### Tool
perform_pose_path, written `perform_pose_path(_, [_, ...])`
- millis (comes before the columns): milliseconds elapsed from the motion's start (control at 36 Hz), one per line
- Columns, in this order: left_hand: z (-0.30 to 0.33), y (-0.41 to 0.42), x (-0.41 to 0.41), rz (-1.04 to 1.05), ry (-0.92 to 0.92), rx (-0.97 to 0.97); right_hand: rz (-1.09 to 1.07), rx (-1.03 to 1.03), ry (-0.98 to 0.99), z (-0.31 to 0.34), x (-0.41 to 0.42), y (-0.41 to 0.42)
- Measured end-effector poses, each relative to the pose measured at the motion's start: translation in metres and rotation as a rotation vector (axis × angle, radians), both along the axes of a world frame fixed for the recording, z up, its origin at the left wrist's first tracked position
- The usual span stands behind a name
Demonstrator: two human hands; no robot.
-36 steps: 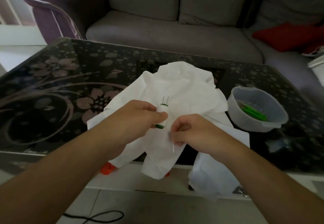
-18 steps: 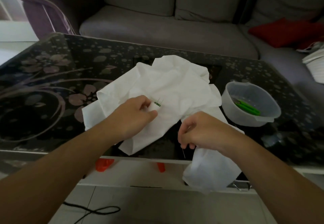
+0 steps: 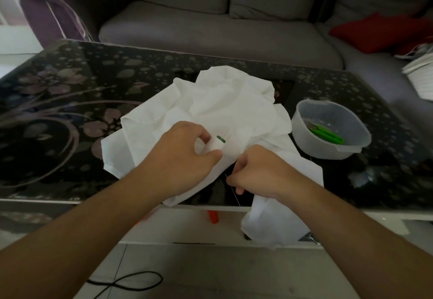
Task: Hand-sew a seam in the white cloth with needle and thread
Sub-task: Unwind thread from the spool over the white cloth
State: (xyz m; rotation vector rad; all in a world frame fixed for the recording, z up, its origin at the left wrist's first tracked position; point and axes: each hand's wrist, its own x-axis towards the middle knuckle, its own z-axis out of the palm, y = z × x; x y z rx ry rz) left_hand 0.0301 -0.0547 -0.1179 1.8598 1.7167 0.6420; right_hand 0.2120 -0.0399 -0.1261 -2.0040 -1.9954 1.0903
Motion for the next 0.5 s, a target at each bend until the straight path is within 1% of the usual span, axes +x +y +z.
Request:
perform_pose_path(167, [0.002, -0.005, -0.001, 0.036, 0.054, -0.002, -0.056, -0.04, 0.113, 0.004, 0.006, -0.002])
perform_pose_path(222, [0.003, -0.007, -0.001, 0.051, 0.025, -0.014, -0.073, -0.055, 0.158, 0.006, 0.008, -0.004])
perform_pose_path(361, [0.004, -0.01, -0.001, 0.048, -0.219, -0.106, -0.069, -0.066, 0.234, 0.013, 0.015, -0.01])
perform_pose_path(417, [0.007, -0.011, 0.0, 0.057, -0.299, -0.146, -0.067, -0.032, 0.283, 0.02, 0.016, -0.011])
perform_pose_path(500, [0.008, -0.011, 0.0, 0.065, -0.474, -0.2, -0.074, 0.059, 0.382, 0.034, 0.017, -0.014])
